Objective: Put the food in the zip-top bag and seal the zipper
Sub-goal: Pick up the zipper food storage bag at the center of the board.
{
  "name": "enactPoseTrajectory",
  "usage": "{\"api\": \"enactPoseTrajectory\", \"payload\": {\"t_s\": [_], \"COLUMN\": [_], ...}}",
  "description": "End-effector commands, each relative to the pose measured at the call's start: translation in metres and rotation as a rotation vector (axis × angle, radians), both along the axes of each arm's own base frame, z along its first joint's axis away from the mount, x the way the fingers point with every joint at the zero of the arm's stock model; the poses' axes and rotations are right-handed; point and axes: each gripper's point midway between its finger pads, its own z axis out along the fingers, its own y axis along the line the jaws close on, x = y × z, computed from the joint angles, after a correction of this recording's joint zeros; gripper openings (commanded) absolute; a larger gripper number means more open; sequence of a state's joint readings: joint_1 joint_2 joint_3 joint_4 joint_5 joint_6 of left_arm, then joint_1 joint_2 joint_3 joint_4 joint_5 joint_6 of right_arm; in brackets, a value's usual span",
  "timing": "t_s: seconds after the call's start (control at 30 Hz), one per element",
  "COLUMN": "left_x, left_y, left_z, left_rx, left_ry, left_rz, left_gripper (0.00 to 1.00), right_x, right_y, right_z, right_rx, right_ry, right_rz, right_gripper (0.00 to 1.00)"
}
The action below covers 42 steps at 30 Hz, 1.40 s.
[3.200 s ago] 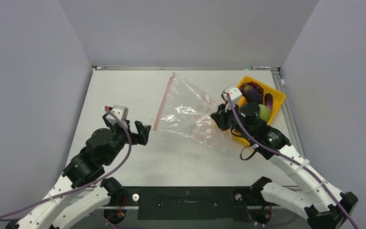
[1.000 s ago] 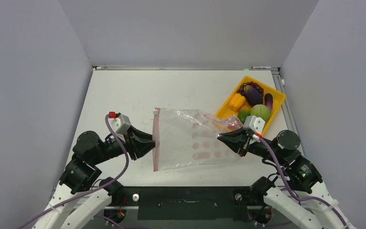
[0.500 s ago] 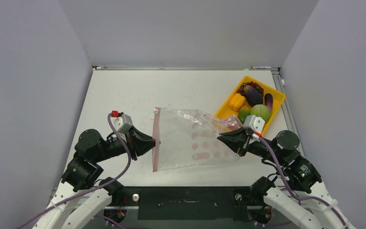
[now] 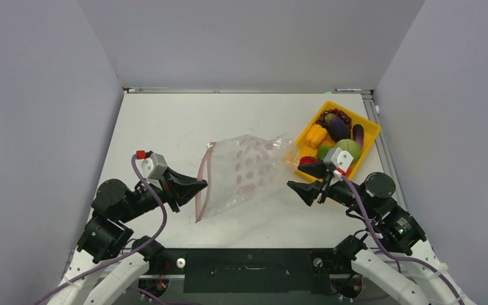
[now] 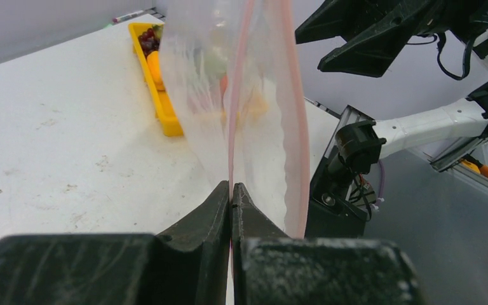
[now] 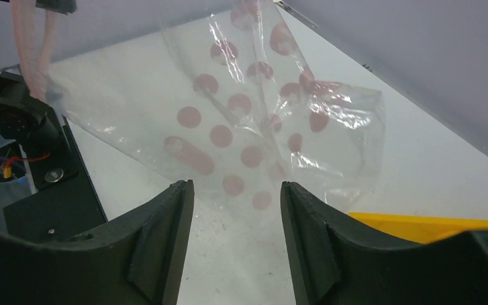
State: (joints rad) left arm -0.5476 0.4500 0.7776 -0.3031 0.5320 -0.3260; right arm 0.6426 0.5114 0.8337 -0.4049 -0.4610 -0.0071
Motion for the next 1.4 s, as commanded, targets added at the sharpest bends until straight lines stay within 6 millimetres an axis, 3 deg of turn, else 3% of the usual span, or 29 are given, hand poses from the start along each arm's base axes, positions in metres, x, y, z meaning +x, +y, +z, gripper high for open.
{"api": "enactPoseTrajectory", "payload": {"t_s": [0.0,0.13,0.4,0.63,0.8,1.1,1.37], "left_x": [0.012,0.02,0.048,0.076,0.09,0.117,0.128], "left_y": [0.013,0.025,0.062,0.097,0.108,0.114,0.089], "left_z": [0.01,0.012,0.013,0.015,0.017,-0.002,-0.034], "left_rx": [-0.021,-0.025,-0.015,0.118,0.221,0.477,0.701], "left_ry": [-0.058,-0.072,-0.078,-0.019,0.034,0.121,0.122], "left_rz": [0.113,0.199,0.468,0.704,0.791,0.901,0.918], "left_gripper": [0.0,0.0,0.0,0.0,0.0,0.0,0.0], "right_x": [0.017,0.029,0.054,0.074,0.085,0.094,0.113], "right_y": [-0.007,-0.016,-0.025,-0.026,-0.032,-0.038,-0.048], "right_z": [0.017,0.016,0.009,-0.002,-0.01,-0.028,-0.052], "right_rx": [0.033,0.044,0.061,0.01,0.038,0.031,-0.054], "right_ry": [-0.042,-0.016,0.078,0.176,0.204,0.276,0.354], "right_rz": [-0.097,-0.191,-0.345,-0.444,-0.524,-0.61,-0.752], "right_gripper": [0.55,0.69,0.82,0.9,0.93,1.0,1.0]}}
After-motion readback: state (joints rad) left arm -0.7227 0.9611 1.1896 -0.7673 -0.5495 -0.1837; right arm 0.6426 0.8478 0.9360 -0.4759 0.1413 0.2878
